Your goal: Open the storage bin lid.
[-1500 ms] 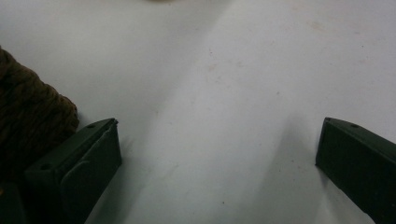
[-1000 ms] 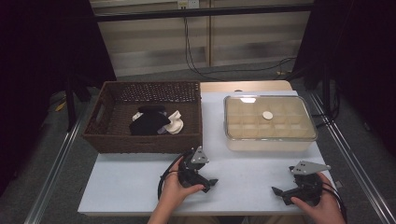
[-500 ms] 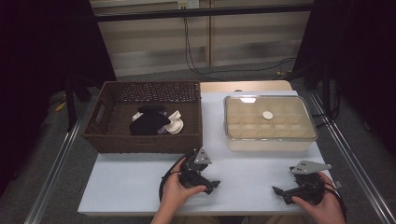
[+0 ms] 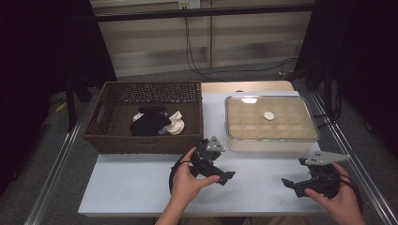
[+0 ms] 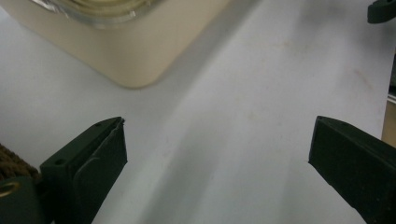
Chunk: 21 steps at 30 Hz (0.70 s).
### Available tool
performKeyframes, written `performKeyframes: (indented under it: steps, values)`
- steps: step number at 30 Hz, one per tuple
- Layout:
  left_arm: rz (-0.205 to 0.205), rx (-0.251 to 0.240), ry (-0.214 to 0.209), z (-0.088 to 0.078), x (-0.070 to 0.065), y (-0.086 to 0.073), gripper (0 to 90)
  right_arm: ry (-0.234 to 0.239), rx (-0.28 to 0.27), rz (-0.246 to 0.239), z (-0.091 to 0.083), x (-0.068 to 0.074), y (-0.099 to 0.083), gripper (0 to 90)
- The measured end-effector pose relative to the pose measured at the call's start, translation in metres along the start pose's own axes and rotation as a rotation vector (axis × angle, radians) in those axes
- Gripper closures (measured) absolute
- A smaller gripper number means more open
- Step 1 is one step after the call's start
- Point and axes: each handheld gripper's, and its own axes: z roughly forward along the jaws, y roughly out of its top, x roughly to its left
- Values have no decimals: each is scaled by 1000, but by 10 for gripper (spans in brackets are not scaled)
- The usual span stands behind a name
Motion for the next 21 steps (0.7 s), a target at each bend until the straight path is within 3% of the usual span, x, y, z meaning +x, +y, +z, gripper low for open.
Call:
performKeyframes:
  steps: [4, 5, 9, 14, 21]
  values:
    - [-26, -8, 3, 0, 2, 18, 40, 17, -25, 19, -12, -8, 16, 42]
    - [-41, -25, 3, 1, 4, 27, 40, 1, -25, 13, -16, -12, 24, 42]
    - [-40, -26, 15, -1, 7, 39, 40, -6, -25, 17, -20, -18, 34, 43]
    - [-43, -30, 37, 0, 16, 56, 40, -17, -32, 29, -19, -29, 45, 47]
    - [-101, -39, 76, 11, 31, 73, 40, -69, -43, 49, -15, -53, 61, 45]
